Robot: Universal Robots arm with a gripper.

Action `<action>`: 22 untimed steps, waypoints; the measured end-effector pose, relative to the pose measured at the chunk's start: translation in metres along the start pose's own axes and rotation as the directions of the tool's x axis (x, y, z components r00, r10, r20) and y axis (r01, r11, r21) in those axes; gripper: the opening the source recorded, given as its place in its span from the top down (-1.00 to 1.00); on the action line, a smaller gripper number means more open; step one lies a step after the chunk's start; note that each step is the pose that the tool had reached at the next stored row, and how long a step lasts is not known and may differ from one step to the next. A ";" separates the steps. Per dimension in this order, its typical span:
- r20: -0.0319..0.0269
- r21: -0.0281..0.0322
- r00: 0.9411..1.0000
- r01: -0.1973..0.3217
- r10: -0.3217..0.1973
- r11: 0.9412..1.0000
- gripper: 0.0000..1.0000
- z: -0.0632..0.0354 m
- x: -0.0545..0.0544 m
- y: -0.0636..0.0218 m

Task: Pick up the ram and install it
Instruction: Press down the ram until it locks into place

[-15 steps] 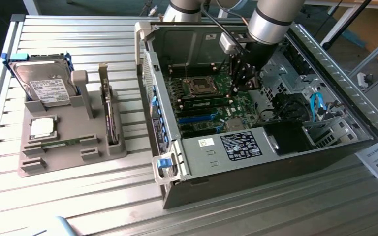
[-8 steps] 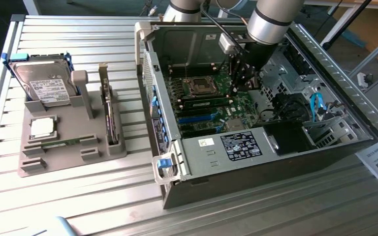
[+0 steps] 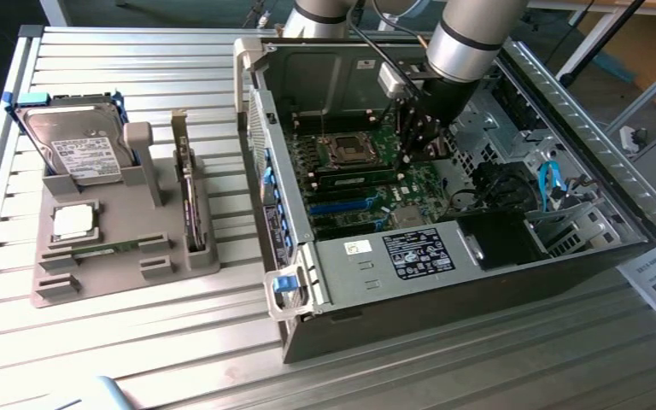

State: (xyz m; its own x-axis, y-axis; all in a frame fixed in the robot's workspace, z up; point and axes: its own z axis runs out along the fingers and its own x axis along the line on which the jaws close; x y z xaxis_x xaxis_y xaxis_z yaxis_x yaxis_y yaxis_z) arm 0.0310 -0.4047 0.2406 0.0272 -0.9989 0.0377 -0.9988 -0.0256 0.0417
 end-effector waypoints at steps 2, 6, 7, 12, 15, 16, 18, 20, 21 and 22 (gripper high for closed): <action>0.000 0.000 1.000 0.000 0.000 1.000 0.80 0.0006 0.000 0.0001; 0.000 0.000 1.000 0.000 0.000 1.000 0.80 0.0011 -0.001 0.0004; 0.001 0.001 1.000 0.000 0.000 1.000 0.80 0.0018 -0.001 0.0006; 0.000 0.007 1.000 0.000 0.000 1.000 0.80 0.0050 -0.001 0.0008; 0.000 0.007 1.000 0.000 0.000 1.000 0.80 0.0053 -0.001 0.0008; 0.000 0.007 1.000 0.000 0.000 1.000 0.80 0.0052 -0.002 0.0008; 0.000 0.007 1.000 0.000 0.000 1.000 0.80 0.0051 -0.002 0.0008; 0.000 0.007 1.000 0.000 0.000 1.000 0.80 0.0052 -0.002 0.0008; 0.000 0.007 1.000 0.000 0.000 1.000 0.80 0.0059 -0.002 0.0008; 0.000 0.007 1.000 0.000 0.000 1.000 0.80 0.0066 -0.002 0.0007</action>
State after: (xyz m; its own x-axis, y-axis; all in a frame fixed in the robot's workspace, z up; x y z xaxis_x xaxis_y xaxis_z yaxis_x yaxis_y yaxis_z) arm 0.0300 -0.4031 0.2339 0.0269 -0.9989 0.0377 -0.9991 -0.0256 0.0343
